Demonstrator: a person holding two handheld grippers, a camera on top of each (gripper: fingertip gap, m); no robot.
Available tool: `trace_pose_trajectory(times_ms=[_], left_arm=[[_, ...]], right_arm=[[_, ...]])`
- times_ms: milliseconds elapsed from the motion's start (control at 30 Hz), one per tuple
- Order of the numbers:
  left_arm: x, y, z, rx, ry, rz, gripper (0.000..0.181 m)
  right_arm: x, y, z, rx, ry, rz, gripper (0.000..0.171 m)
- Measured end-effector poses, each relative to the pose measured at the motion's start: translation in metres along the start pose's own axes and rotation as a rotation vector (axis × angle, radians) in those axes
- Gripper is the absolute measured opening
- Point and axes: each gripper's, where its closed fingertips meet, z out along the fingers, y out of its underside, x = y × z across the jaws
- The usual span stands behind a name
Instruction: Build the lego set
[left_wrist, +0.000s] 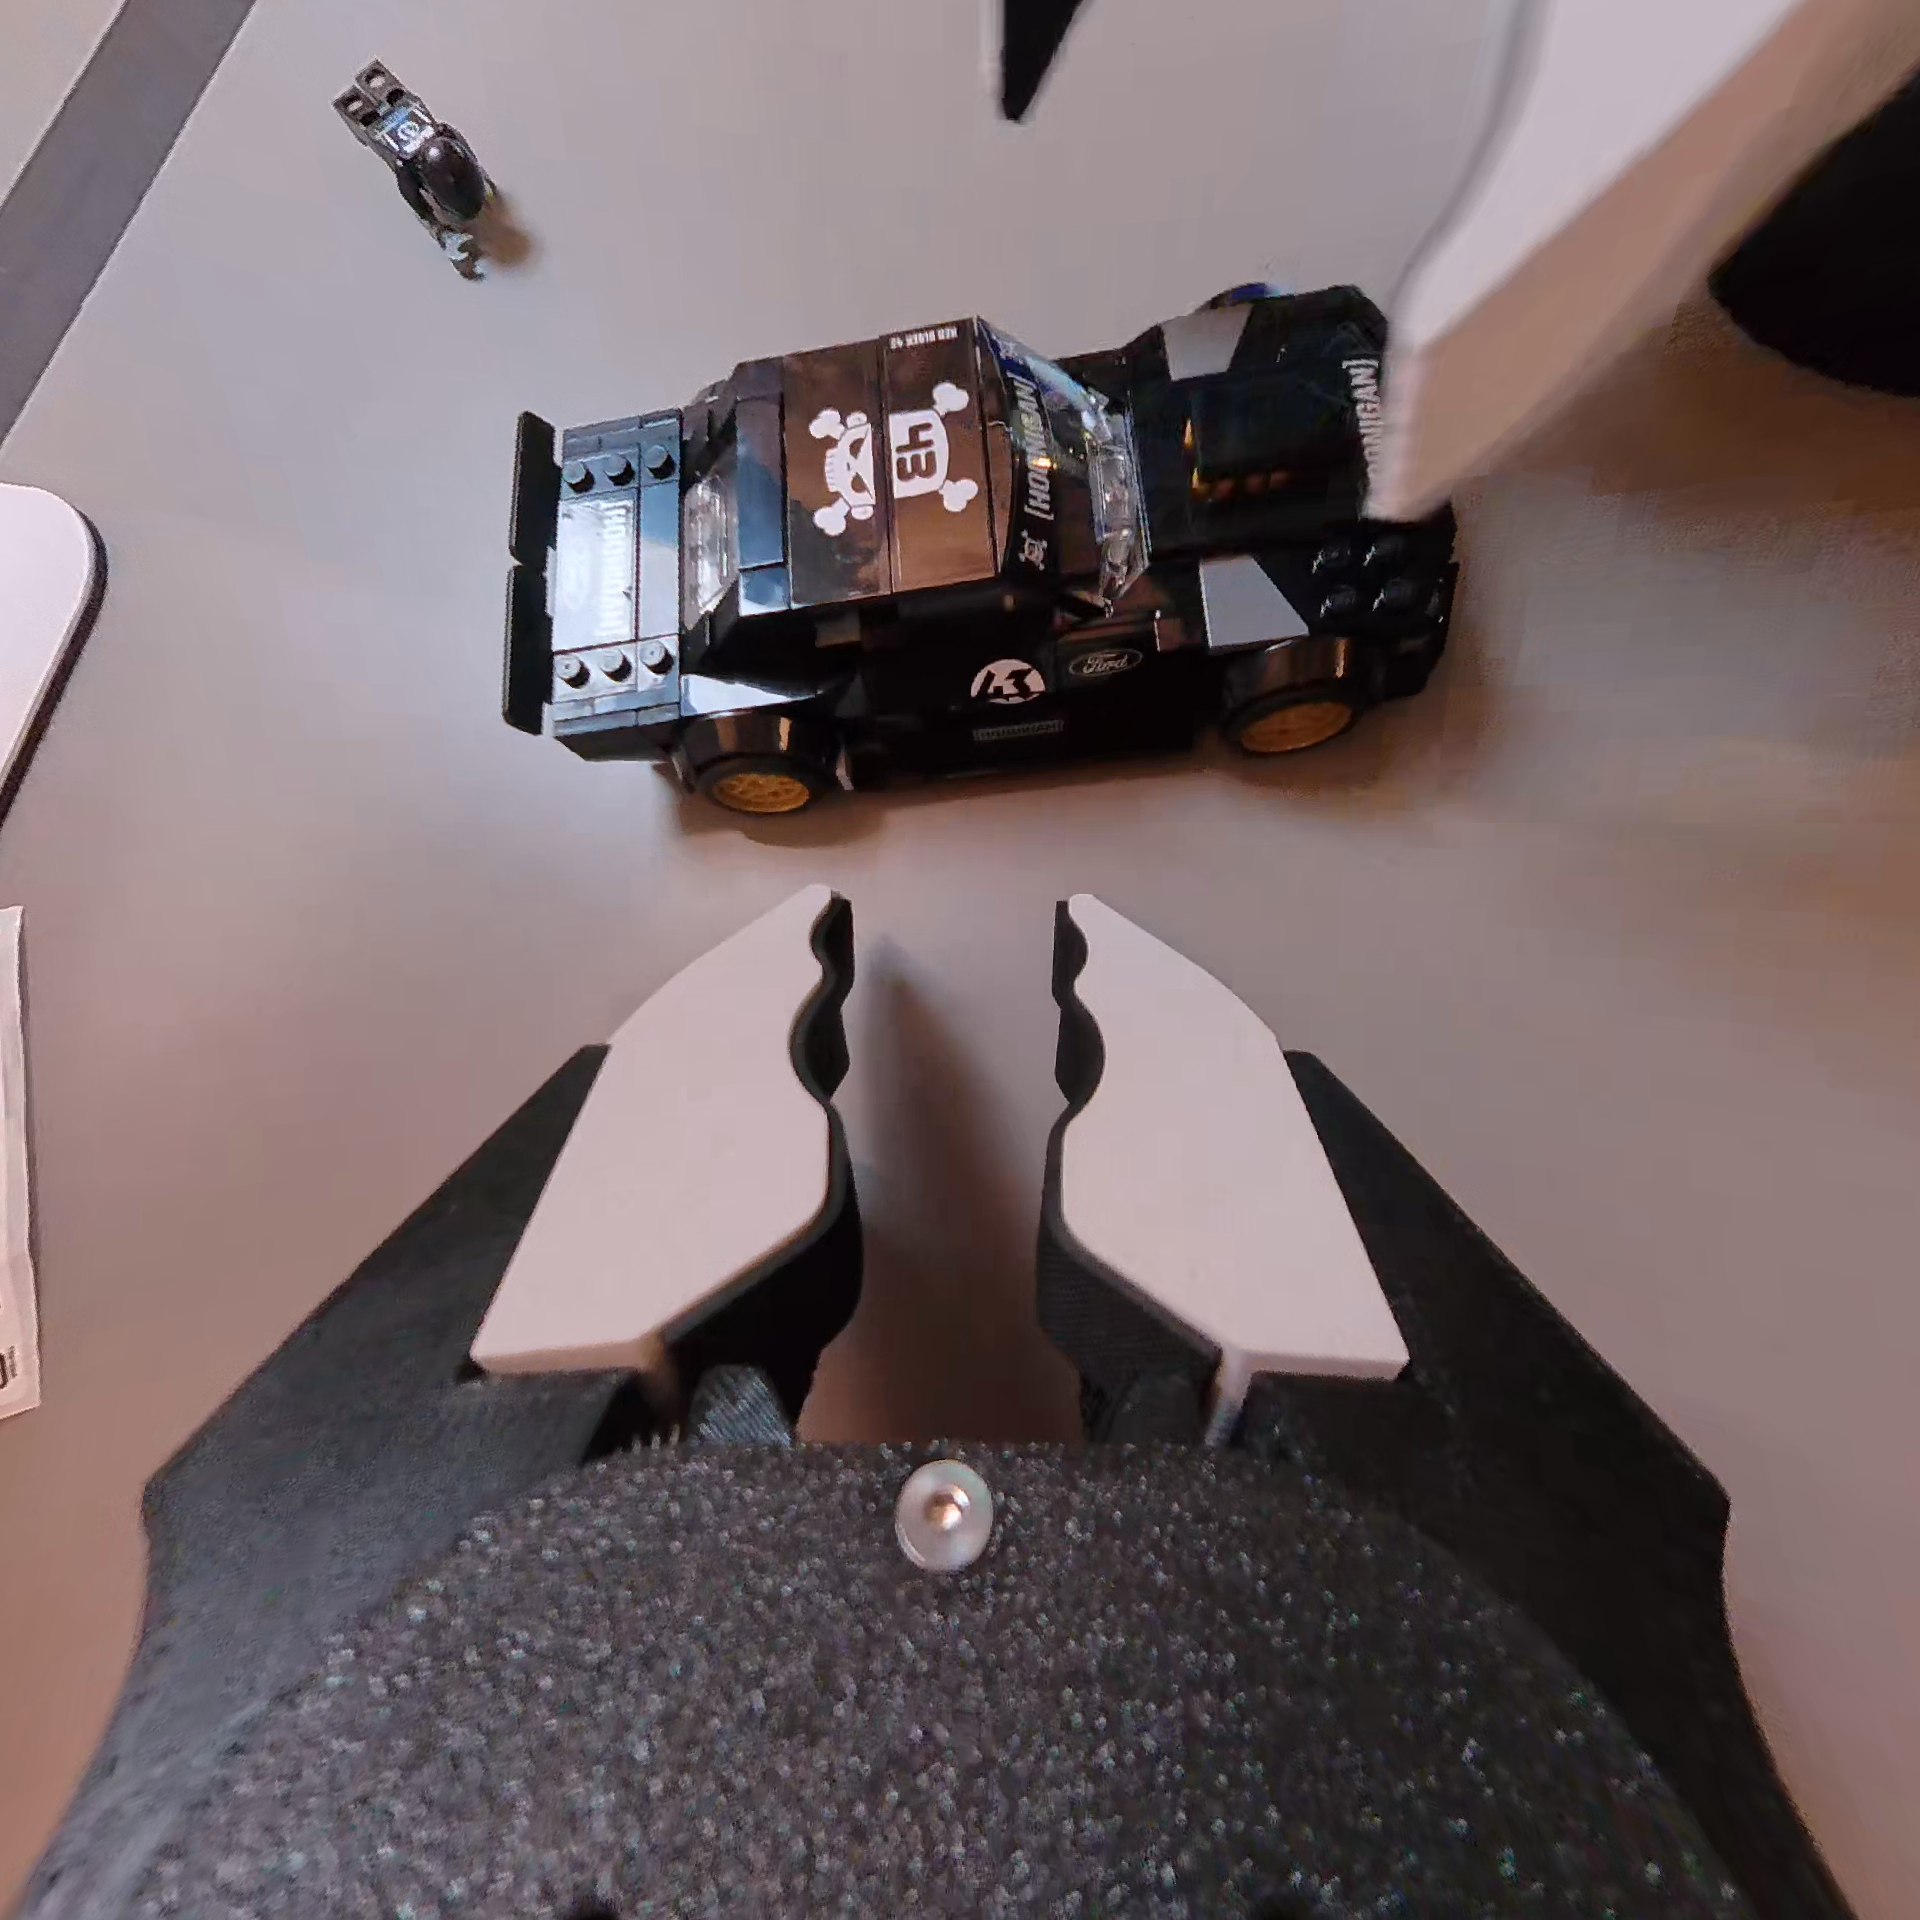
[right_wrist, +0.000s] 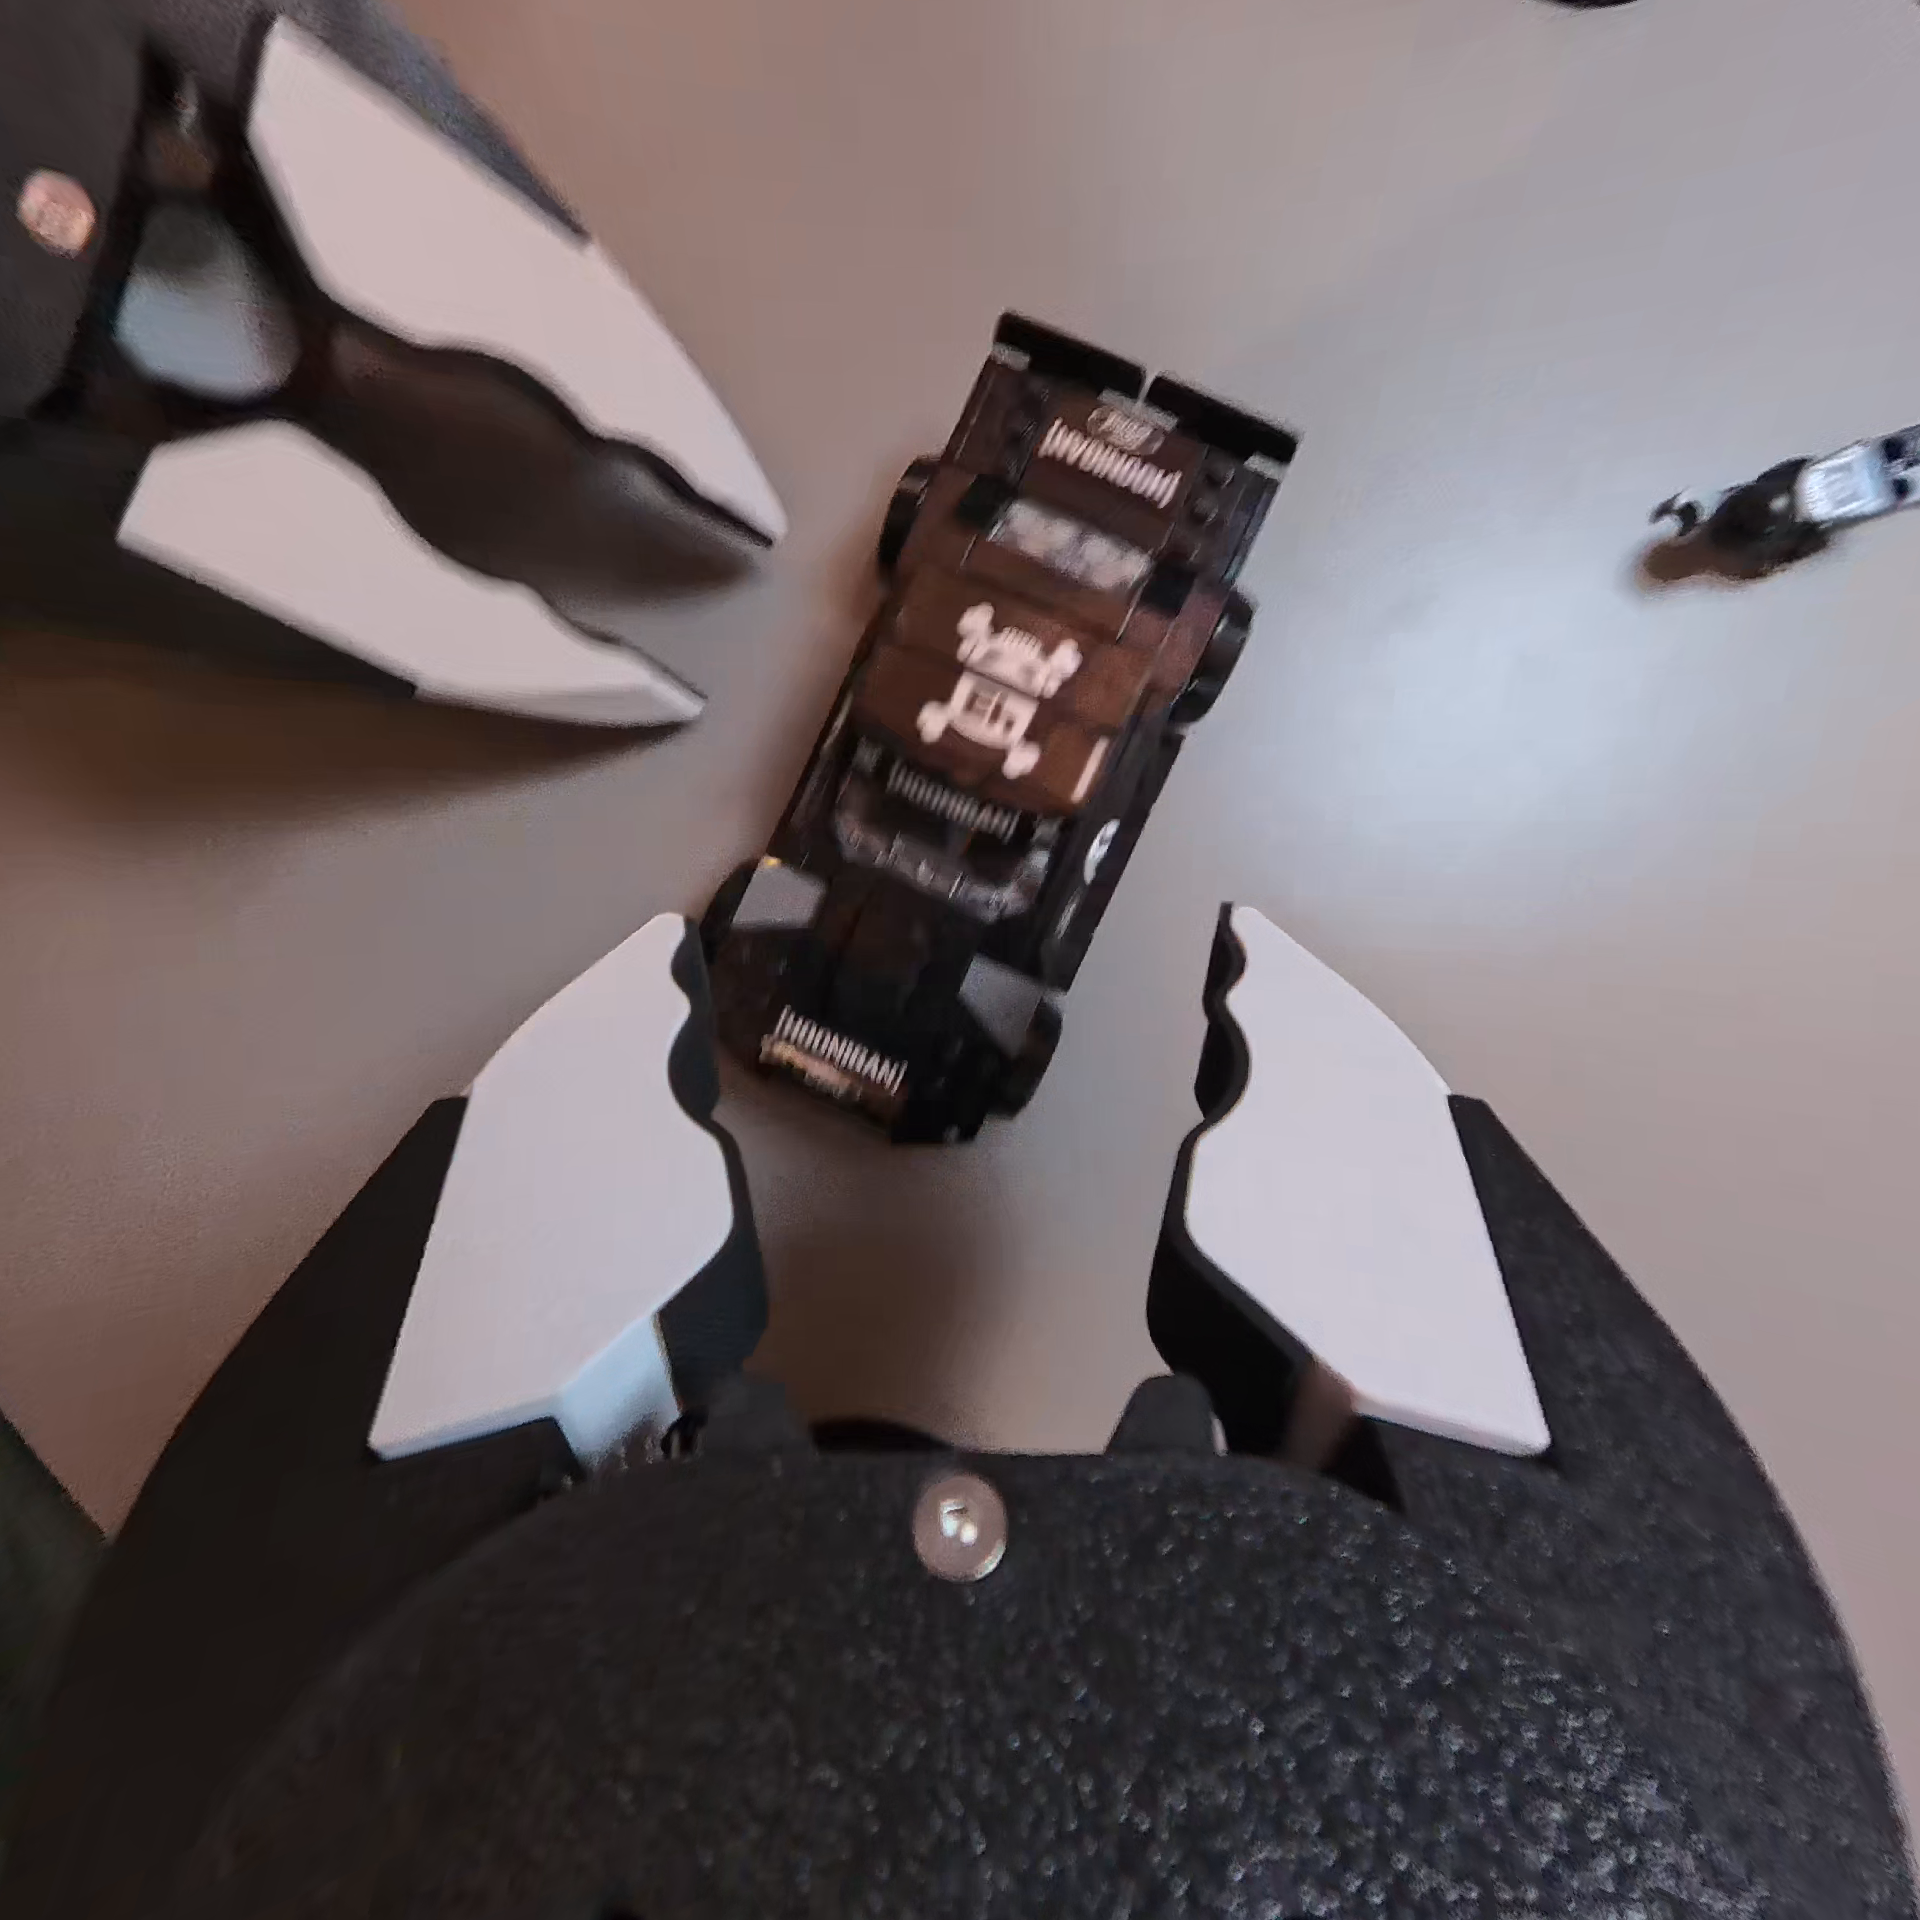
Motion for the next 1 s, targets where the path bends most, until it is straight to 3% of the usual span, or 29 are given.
trace_pose_trajectory(times_ms=[233,567,1000], left_arm=[[0.003,-0.002,0.001,0.017,0.011,-0.001,0.037],[0.008,-0.006,-0.010,0.039,-0.002,-0.015,0.041],[0.035,0.003,-0.020,-0.031,-0.008,0.053,0.043]], right_arm=[[-0.015,0.037,0.016,0.073,-0.009,-0.036,0.097],[-0.015,0.033,0.027,0.100,-0.021,-0.049,0.085],[-0.035,0.019,0.031,0.143,0.066,0.169,0.077]])
